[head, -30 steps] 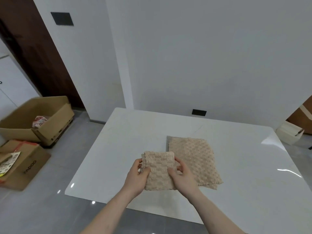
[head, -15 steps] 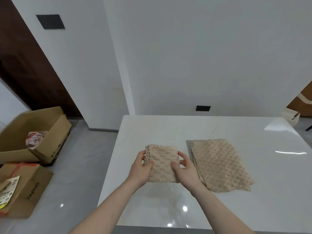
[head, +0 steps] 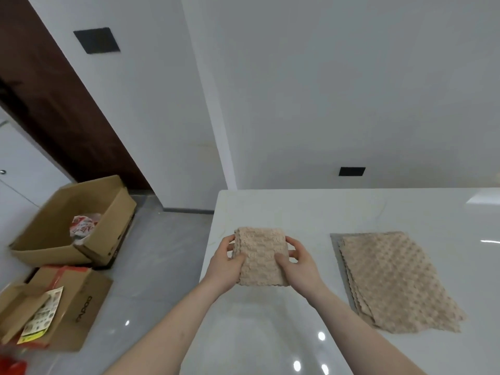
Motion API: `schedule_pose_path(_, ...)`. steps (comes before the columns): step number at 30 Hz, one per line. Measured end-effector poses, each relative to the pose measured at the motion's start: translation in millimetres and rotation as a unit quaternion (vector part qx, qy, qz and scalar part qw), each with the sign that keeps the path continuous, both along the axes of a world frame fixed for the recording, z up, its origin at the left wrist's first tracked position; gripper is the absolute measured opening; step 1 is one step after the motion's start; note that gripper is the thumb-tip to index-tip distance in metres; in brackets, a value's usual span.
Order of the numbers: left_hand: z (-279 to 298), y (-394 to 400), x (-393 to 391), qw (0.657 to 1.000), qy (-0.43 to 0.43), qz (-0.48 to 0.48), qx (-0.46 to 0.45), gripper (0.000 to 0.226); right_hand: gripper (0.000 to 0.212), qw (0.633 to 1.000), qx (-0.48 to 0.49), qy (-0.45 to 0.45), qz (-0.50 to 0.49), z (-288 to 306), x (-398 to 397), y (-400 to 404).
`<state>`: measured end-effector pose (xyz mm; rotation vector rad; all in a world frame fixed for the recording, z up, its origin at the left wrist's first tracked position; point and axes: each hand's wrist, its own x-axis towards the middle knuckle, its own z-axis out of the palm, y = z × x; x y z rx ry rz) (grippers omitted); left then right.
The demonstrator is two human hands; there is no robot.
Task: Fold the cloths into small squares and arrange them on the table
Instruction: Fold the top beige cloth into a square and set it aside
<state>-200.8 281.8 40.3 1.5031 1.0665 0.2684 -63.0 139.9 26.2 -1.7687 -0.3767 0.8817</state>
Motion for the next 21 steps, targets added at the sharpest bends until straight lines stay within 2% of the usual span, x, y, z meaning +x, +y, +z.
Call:
schedule_pose_path(8, -23, 87, 15, 0.997, 0.008, -0.080, -0.009, 0.047, 0.048, 0.998, -0.038, -0.017, -0.052, -17, -3, 65)
schedule_pose_path(14, -40, 167, 12, 0.992, 0.000, -0.122, -0.032, 0.046, 0.052, 0.994, -0.068, 0.001, -0.085, -27, -27, 137)
schedule_pose_path(21, -61, 226, 16, 0.985, 0.035, -0.165, -0.036, 0.054, 0.062, 0.990, -0.088, 0.031, -0.109, -50, -34, 190)
